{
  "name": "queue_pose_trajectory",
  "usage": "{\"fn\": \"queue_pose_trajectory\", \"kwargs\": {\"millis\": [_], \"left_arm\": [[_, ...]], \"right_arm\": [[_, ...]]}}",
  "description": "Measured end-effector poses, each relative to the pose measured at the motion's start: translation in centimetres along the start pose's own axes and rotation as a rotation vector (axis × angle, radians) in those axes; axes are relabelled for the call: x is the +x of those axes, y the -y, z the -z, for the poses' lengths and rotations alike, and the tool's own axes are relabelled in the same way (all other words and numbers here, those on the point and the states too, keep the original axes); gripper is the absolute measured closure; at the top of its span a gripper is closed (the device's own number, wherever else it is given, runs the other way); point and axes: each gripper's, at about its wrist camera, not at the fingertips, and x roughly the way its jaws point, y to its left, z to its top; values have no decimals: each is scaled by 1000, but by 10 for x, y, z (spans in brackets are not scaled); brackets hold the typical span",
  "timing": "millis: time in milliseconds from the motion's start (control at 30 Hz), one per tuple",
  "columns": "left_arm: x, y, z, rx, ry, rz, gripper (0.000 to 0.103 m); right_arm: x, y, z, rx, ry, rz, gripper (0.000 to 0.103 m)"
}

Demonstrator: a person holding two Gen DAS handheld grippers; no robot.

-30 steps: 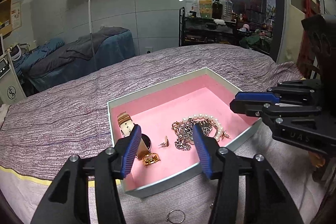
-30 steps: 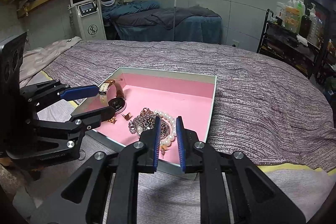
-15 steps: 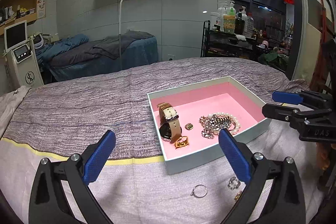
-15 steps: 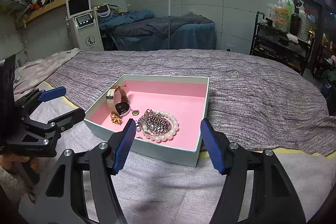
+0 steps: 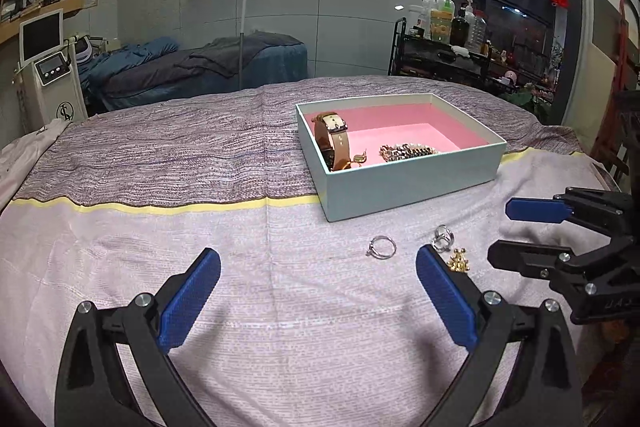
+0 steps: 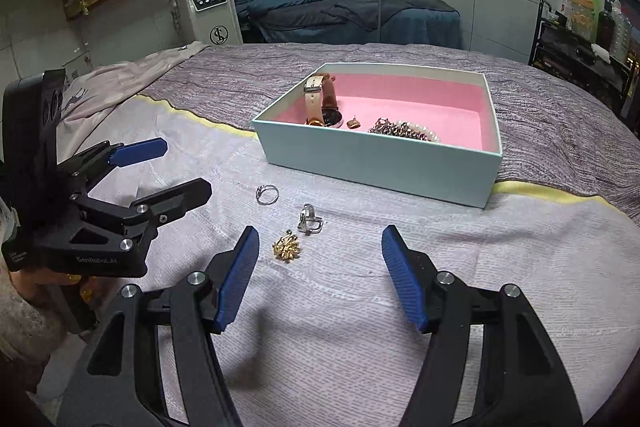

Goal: Organize jewelry
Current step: 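Withdraw both grippers from the box back to the remaining jewelry, then grasp the gold flower earrings with the right gripper while the left gripper grasps the plain silver ring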

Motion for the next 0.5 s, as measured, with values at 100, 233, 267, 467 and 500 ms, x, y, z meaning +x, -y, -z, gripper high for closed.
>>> {"fn": "queue_pose_trajectory", "kwargs": {"millis": [100,233,267,467,500], "left_arm": [[0,1,8,8,-12,-7,7],[1,-1,13,-2,-22,-12,7],[1,-1,14,0,-23,-15,8],[7,-2,13,18,-41,-1,24],[9,-1,12,21,-49,10,26]], "right_arm": [[6,-8,4,-13,-25,-2,44],[20,-16,4,-26,-73,-3,64],[24,-19,3,-33,-85,1,66],[38,-25,-1,-38,-111,27,85],[38,-26,-1,-41,-112,29,85]]}}
